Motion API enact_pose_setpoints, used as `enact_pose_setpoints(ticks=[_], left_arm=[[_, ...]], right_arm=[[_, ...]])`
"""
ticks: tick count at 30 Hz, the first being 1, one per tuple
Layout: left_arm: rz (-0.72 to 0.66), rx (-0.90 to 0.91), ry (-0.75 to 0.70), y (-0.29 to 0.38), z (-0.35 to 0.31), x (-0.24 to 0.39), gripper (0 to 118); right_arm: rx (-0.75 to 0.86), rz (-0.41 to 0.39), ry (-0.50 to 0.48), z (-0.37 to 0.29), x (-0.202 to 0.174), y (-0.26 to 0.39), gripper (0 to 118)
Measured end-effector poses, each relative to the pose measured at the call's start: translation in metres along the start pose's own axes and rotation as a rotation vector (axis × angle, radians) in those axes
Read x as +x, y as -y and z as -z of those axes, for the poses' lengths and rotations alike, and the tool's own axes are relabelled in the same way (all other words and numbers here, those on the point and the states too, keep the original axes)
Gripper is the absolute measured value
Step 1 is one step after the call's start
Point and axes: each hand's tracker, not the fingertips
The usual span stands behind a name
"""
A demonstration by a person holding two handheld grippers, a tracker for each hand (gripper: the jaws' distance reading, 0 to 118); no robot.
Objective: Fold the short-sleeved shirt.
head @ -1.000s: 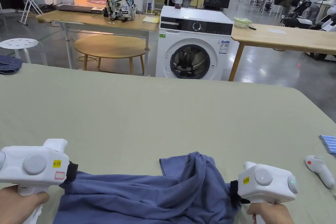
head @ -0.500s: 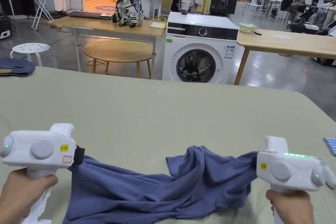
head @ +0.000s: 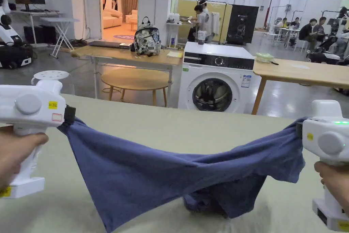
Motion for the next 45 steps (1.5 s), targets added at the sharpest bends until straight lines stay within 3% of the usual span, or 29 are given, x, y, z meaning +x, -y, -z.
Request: enact_pose_setpoints(ticks=[6, 14, 31, 39, 45], left_arm=[[-0.023, 0.066, -0.037, -0.048, -0.025, -0.021, 4], [-0.019, 0.125, -0.071, -0.11, -0.002, -0.051, 3], [-0.001, 0.209, -0.121, -0.175, 0.015, -0.014, 3], [0.027, 0.215, -0.134, -0.156, 0.035, 0.002, 3], [0.039, 0.144, -0.118, -0.093, 0.05, 0.002, 3]], right_arm=[[0.084, -0.016, 0.033, -0.007, 0.006, -0.044, 1], [0.146, -0.015, 0.044, -0.004, -0.003, -0.095, 1], [0.198, 0.078, 0.081, 0.046, 0.001, -0.169, 1], [0.184, 0.062, 0.086, 0.061, -0.001, -0.146, 1], [0.105, 0.016, 0.1, 0.059, -0.007, -0.086, 1]])
